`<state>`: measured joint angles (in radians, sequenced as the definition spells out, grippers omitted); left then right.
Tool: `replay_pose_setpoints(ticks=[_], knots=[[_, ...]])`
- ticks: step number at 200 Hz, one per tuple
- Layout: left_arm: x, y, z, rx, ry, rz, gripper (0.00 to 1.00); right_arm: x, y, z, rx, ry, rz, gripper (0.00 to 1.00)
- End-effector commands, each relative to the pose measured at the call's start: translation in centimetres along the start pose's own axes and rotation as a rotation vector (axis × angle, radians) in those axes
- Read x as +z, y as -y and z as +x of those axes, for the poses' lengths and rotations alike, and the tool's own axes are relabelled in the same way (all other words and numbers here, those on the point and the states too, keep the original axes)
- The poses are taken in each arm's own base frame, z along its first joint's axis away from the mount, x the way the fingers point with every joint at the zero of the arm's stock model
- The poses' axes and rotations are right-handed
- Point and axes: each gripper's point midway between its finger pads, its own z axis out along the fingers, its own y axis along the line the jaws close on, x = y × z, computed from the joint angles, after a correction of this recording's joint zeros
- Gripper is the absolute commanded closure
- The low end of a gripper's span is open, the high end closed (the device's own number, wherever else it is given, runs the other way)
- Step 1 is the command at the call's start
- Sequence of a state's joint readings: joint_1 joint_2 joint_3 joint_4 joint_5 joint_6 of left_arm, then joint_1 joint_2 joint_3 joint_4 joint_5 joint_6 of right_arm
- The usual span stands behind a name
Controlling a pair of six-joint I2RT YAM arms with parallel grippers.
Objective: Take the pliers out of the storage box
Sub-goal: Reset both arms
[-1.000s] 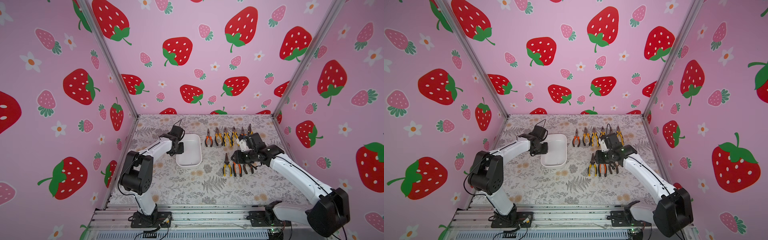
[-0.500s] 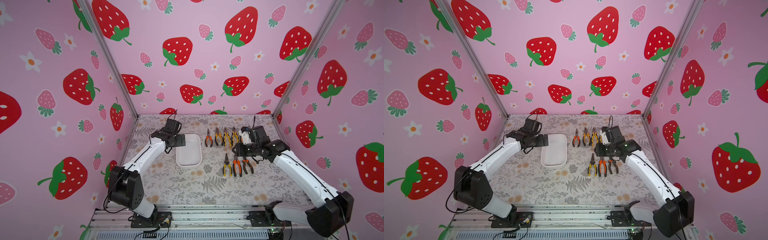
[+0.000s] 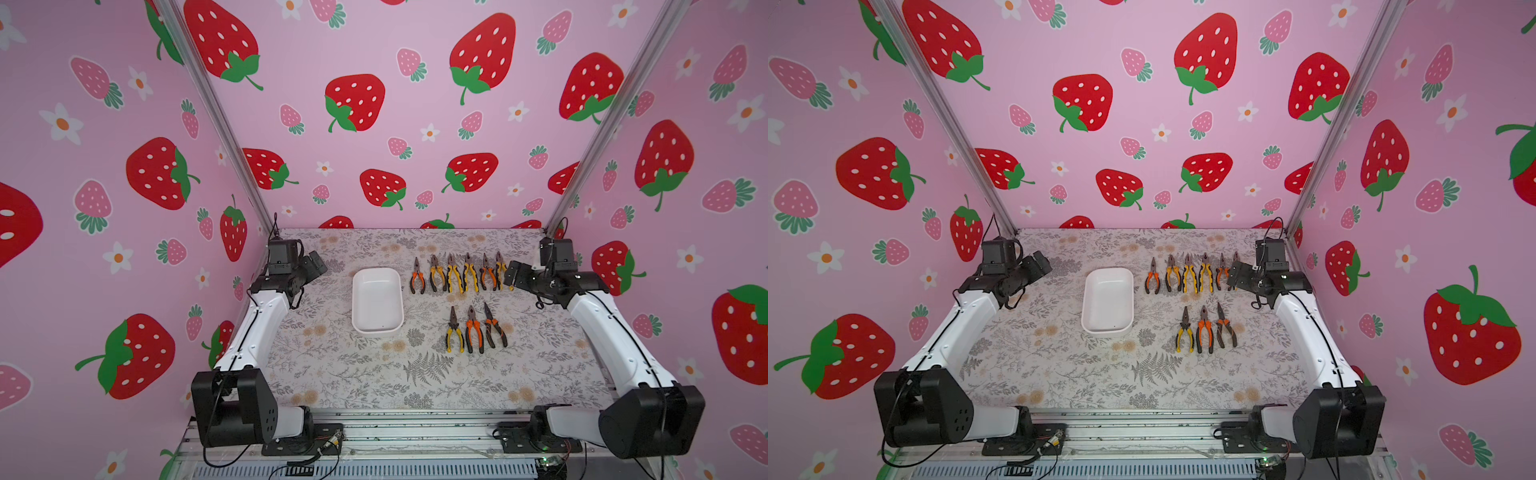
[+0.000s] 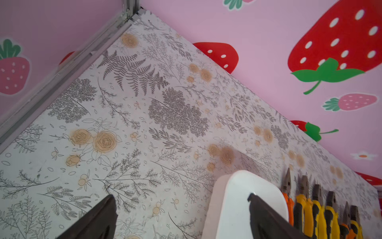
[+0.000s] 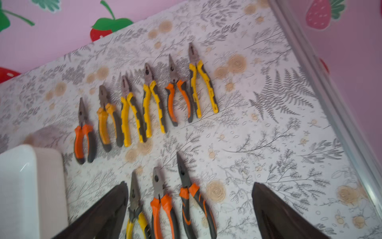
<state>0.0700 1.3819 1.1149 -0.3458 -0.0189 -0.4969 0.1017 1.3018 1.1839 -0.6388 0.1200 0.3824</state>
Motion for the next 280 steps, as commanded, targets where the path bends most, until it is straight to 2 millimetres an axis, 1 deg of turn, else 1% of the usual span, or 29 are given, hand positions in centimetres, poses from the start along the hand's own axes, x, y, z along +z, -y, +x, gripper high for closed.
replay_pose_setpoints(ticks=[1, 12, 28, 30, 35, 46, 54, 63, 80, 90, 97, 113, 122, 129, 134, 135, 142, 149, 156, 178, 184, 195, 203, 214, 220, 234, 268, 271, 280], knots=[[0.9, -1.2, -3.2, 0.028, 0.185, -0.027, 0.00, 1.7, 2.9, -1.4, 0.029, 0.103, 0.140, 0.01], [1.3, -1.8, -3.3, 0.109, 0.245, -0.045, 0.00, 2.6, 3.6, -1.3, 0.014, 0.102, 0.145, 0.01], [1.4, -2.5, -2.9, 0.175, 0.316, -0.051, 0.00, 3.8, 3.5, -1.2, -0.038, 0.109, 0.080, 0.01], [1.5, -2.6, -2.6, 0.187, 0.317, -0.046, 0.00, 4.0, 3.5, -1.3, -0.049, 0.116, 0.073, 0.01], [1.5, -2.2, -2.4, 0.223, 0.338, -0.015, 0.01, 4.4, 3.6, -1.2, -0.074, 0.134, 0.066, 0.01], [2.0, -1.2, -1.1, 0.313, 0.348, 0.068, 0.00, 5.4, 3.6, -0.7, -0.139, 0.174, 0.057, 0.01], [2.5, -1.1, -0.1, 0.348, 0.342, 0.094, 0.00, 6.1, 3.8, -0.2, -0.189, 0.197, 0.056, 0.01], [3.2, -1.7, 1.0, 0.352, 0.325, 0.085, 0.00, 6.8, 4.0, 0.6, -0.228, 0.217, 0.052, 0.01], [4.5, -2.8, 3.4, 0.381, 0.264, 0.070, 0.01, 7.8, 3.5, 1.6, -0.290, 0.274, -0.002, 0.01], [4.9, -3.4, 4.0, 0.342, 0.233, 0.078, 0.01, 8.1, 3.4, 1.8, -0.280, 0.316, -0.023, 0.01], [5.1, -3.2, 4.4, 0.333, 0.222, 0.109, 0.01, 8.4, 3.4, 2.0, -0.256, 0.333, -0.043, 0.01], [5.4, -3.0, 5.6, 0.353, 0.203, 0.152, 0.00, 9.2, 2.7, 2.3, -0.228, 0.387, -0.105, 0.01], [5.3, -3.6, 5.8, 0.343, 0.232, 0.140, 0.01, 9.4, 2.5, 2.4, -0.220, 0.418, -0.126, 0.01], [5.3, -4.4, 6.0, 0.322, 0.253, 0.117, 0.00, 9.4, 2.4, 2.7, -0.231, 0.442, -0.134, 0.01], [5.2, -4.8, 6.1, 0.307, 0.271, 0.111, 0.00, 9.6, 2.7, 3.2, -0.229, 0.446, -0.130, 0.01], [5.2, -5.0, 6.2, 0.303, 0.273, 0.111, 0.00, 9.5, 2.6, 2.9, -0.227, 0.458, -0.131, 0.01], [5.2, -5.4, 6.6, 0.291, 0.294, 0.116, 0.00, 9.8, 3.2, 3.5, -0.212, 0.457, -0.112, 0.01], [5.4, -5.6, 7.3, 0.290, 0.304, 0.127, 0.01, 9.9, 3.3, 3.6, -0.207, 0.469, -0.114, 0.01], [5.1, -5.1, 7.2, 0.305, 0.335, 0.165, 0.01, 10.2, 3.3, 4.0, -0.208, 0.475, -0.122, 0.01], [5.5, -3.8, 8.1, 0.378, 0.313, 0.202, 0.00, 11.1, 3.5, 5.0, -0.209, 0.499, -0.132, 0.01], [5.7, -3.4, 8.7, 0.402, 0.307, 0.221, 0.00, 11.5, 3.6, 5.3, -0.211, 0.502, -0.134, 0.01], [6.1, -2.5, 9.7, 0.439, 0.305, 0.276, 0.00, 11.6, 3.3, 4.9, -0.213, 0.519, -0.143, 0.01], [6.1, -1.7, 9.5, 0.453, 0.308, 0.313, 0.01, 11.8, 3.2, 4.9, -0.224, 0.478, -0.143, 0.01], [6.8, -1.4, 10.0, 0.490, 0.245, 0.297, 0.01, 12.6, 2.5, 4.9, -0.248, 0.439, -0.174, 0.01], [7.1, -1.1, 9.9, 0.501, 0.244, 0.283, 0.01, 12.8, 2.6, 4.8, -0.237, 0.426, -0.166, 0.01], [7.3, -1.1, 10.2, 0.518, 0.233, 0.249, 0.00, 13.0, 3.1, 4.8, -0.213, 0.401, -0.172, 0.01], [7.1, -0.8, 10.3, 0.524, 0.237, 0.257, 0.01, 12.9, 3.1, 4.8, -0.212, 0.402, -0.174, 0.01], [7.2, -1.2, 10.1, 0.522, 0.244, 0.229, 0.01, 12.9, 3.1, 4.8, -0.212, 0.403, -0.174, 0.01], [7.2, -1.2, 10.1, 0.526, 0.245, 0.219, 0.00, 12.9, 3.2, 4.8, -0.211, 0.404, -0.171, 0.01]])
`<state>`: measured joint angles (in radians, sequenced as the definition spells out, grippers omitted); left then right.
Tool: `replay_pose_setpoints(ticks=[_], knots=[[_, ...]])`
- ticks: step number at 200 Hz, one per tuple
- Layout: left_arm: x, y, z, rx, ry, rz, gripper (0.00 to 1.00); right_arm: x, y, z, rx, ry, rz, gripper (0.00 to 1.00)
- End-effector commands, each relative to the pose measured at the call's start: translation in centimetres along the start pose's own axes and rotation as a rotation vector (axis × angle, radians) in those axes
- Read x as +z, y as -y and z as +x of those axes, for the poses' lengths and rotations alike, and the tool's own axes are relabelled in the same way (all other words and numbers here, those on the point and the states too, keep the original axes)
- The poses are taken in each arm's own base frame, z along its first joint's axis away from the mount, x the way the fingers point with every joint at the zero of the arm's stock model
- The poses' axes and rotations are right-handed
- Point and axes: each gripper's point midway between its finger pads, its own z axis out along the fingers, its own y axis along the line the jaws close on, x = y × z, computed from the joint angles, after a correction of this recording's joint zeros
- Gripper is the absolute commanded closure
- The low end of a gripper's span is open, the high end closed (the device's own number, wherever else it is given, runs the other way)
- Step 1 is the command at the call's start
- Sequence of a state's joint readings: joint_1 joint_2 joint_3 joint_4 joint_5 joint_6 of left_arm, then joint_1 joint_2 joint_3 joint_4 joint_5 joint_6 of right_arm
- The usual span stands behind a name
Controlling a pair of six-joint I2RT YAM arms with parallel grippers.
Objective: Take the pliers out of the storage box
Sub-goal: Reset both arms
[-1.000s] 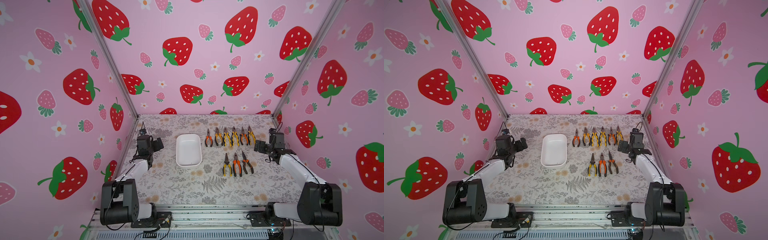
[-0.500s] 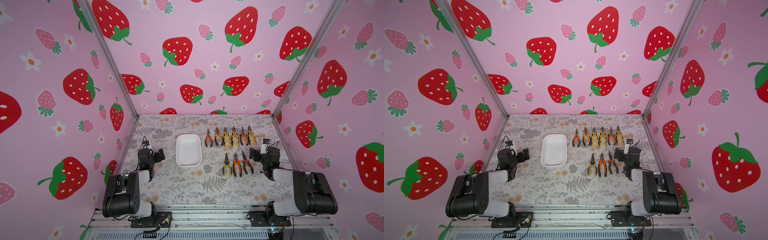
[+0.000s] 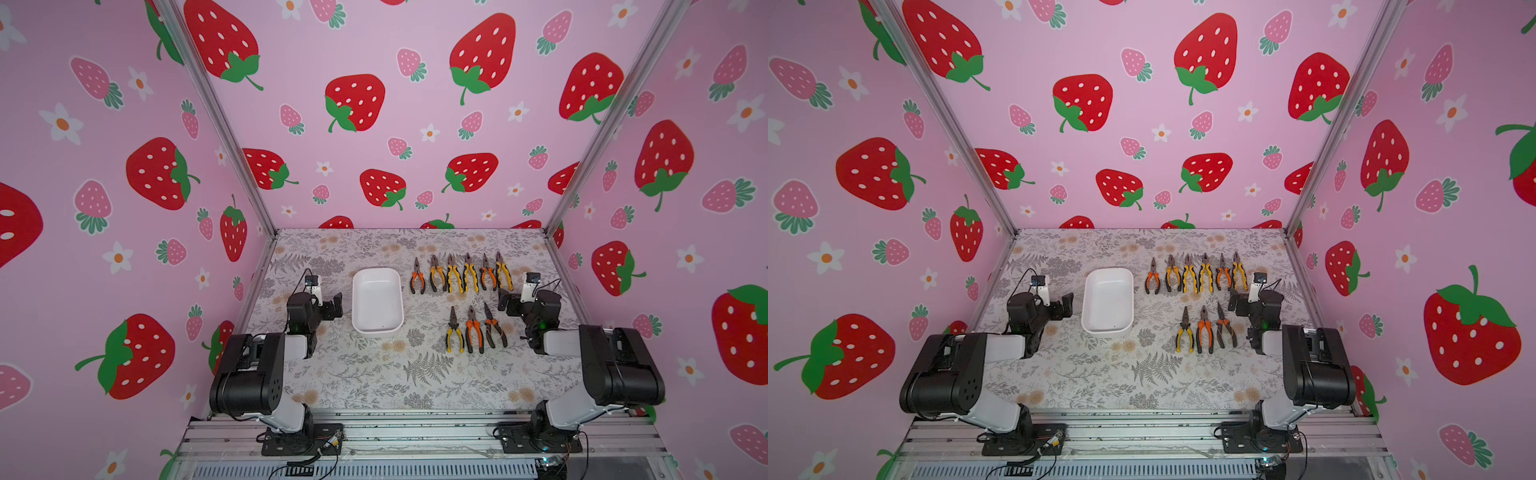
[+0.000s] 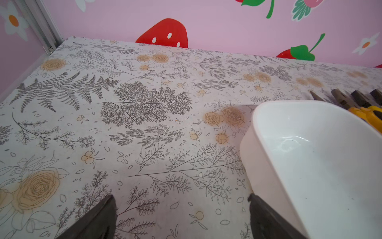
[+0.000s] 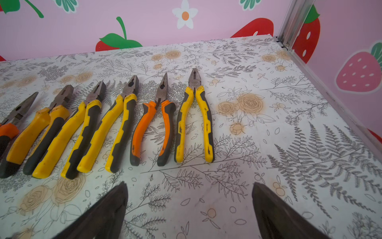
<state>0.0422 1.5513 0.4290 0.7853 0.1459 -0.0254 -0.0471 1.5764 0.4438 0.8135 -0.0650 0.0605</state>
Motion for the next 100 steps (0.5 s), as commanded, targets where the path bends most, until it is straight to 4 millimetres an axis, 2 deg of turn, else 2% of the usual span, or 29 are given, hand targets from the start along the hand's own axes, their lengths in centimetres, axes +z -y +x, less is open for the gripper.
replay_pose_setpoints(ticks=[1, 100], knots=[[0.23, -0.35, -0.85, 0.032, 0.013, -0.037, 0.00, -0.01, -0.12, 0.04, 0.008, -0.006, -0.015, 0.01], [0.19, -0.39, -0.90, 0.032, 0.016, -0.038, 0.00, -0.06, -0.16, -0.06, 0.007, -0.002, -0.014, 0.01]])
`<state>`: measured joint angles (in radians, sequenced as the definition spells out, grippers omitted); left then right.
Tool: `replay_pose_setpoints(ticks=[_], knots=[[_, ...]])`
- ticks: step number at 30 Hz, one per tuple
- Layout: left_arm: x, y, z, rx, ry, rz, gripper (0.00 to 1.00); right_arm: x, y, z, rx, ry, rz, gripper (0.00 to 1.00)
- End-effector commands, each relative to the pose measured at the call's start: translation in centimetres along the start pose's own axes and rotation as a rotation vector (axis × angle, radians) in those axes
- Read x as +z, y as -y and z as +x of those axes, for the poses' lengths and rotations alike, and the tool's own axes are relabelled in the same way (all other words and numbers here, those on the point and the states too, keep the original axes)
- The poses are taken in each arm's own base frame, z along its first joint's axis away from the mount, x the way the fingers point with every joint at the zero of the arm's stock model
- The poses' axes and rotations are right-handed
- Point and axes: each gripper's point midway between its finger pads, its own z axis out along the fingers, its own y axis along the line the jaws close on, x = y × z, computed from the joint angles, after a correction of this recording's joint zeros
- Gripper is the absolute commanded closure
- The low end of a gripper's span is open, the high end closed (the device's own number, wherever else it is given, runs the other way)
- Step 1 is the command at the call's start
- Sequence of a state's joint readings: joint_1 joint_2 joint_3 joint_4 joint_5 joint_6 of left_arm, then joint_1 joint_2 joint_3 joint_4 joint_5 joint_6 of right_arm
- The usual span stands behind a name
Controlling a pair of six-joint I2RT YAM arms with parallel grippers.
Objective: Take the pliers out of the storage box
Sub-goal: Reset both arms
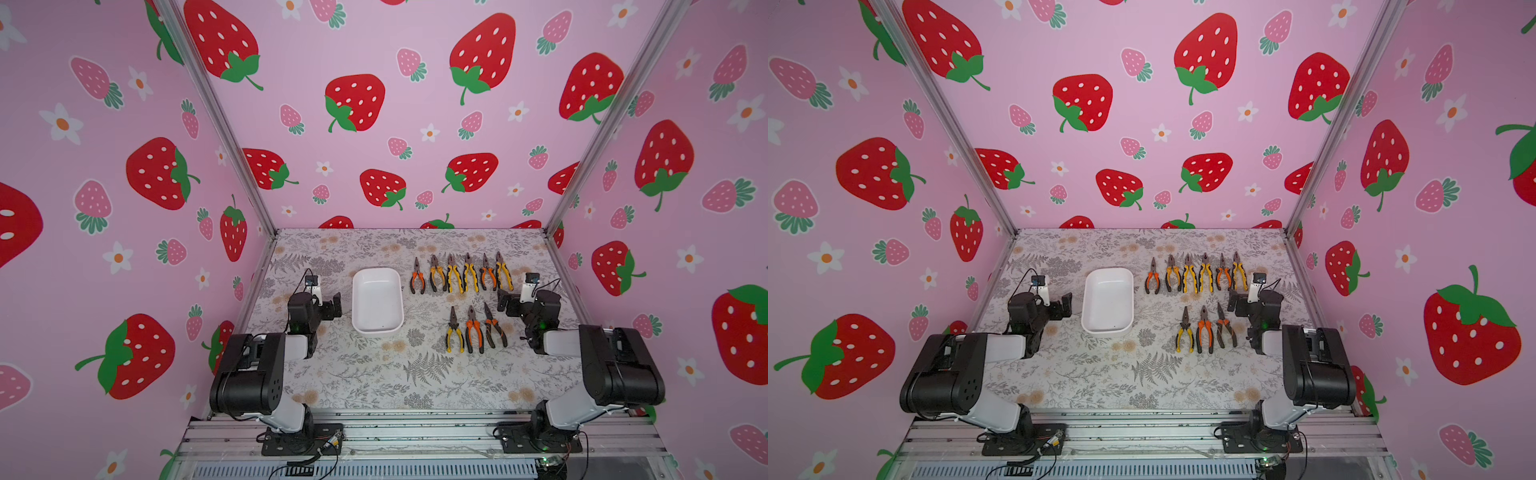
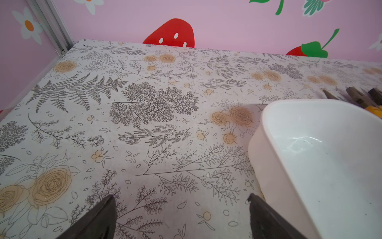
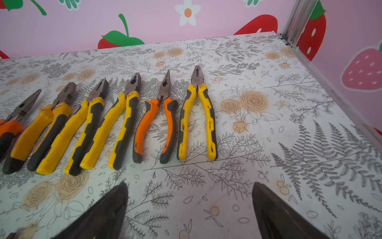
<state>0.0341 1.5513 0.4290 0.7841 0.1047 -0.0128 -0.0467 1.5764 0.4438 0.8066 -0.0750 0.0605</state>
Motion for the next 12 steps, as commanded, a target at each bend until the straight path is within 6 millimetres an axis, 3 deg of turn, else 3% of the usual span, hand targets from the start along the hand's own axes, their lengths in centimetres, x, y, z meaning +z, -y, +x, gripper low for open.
replay_pose_setpoints(ticks=[1, 12], knots=[[0.17, 0.01, -0.93, 0.016, 0.017, -0.004, 0.01, -0.07, 0.00, -0.25, 0.007, 0.006, -0.005, 0.01], [0.17, 0.03, -0.92, 0.016, 0.017, -0.003, 0.00, -0.08, 0.05, -0.24, 0.000, 0.006, 0.012, 0.01]])
